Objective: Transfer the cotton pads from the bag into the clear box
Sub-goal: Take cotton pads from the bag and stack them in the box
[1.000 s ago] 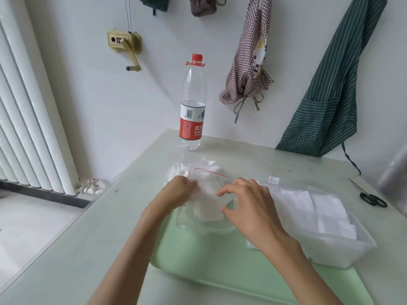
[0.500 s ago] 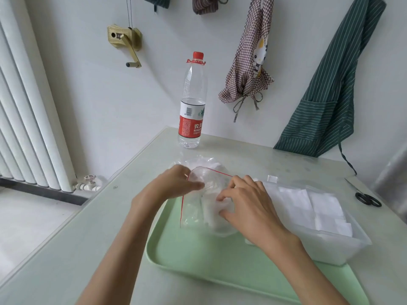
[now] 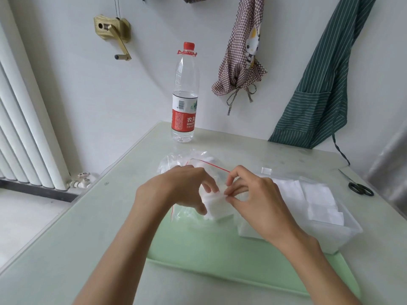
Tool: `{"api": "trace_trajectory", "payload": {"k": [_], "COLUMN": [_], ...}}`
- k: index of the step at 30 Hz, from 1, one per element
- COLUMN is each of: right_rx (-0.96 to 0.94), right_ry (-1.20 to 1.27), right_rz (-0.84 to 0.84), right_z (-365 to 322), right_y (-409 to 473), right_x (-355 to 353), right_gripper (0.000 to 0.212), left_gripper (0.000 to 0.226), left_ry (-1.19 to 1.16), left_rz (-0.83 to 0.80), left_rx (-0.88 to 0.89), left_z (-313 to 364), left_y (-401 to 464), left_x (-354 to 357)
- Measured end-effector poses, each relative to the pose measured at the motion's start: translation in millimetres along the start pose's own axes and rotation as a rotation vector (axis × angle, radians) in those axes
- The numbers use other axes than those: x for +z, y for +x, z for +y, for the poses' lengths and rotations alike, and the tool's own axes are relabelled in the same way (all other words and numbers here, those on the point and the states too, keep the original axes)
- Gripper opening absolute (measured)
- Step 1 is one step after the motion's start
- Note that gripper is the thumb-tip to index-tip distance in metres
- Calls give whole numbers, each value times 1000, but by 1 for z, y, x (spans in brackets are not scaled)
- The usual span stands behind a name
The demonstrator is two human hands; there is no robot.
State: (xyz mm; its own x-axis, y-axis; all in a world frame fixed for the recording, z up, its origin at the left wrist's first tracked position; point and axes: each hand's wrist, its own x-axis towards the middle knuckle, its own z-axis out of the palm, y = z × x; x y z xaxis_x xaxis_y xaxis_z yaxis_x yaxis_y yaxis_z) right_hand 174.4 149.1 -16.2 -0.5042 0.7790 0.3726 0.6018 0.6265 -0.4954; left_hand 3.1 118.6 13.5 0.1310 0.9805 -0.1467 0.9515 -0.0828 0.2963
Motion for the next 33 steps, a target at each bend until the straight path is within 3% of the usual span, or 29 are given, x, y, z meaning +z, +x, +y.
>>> {"api": "trace_trajectory", "payload": {"k": [4,8,11,16,19,22,29,33], "right_rx": [-5,-104,-212,-35,136,276,356,378], "right_ry": [-86,-315,-347,129,485,685,931,851], "right_rz": [-80,-116,-86,16,24,36,-189,29], "right_z": [1,-5,-3,-4,-6,-3,11,16], "right_y": [-6,-2,2,0,-1,-3,-9,-7], "right_x": [3,6,6,-19,-26,-27,-52,-51], "right_gripper": [28,21,13,14,14,20,52,33], "left_gripper": [36,42,50,64,46,30,16,18], "left_ry": [60,96,79,-251,-419,-647,-920,-916], "left_rz": [28,-4,3,58,111,163,254,385], "left_rx": [-30,-43,-26,133,154,108,2,41], "left_z": [-4,-6,-6,-8,-4,2,15,35], "left_y": [10,11,9,-6,-6,-2,12,21], "left_x": [9,11,8,-10,-14,-13,-2,10]}}
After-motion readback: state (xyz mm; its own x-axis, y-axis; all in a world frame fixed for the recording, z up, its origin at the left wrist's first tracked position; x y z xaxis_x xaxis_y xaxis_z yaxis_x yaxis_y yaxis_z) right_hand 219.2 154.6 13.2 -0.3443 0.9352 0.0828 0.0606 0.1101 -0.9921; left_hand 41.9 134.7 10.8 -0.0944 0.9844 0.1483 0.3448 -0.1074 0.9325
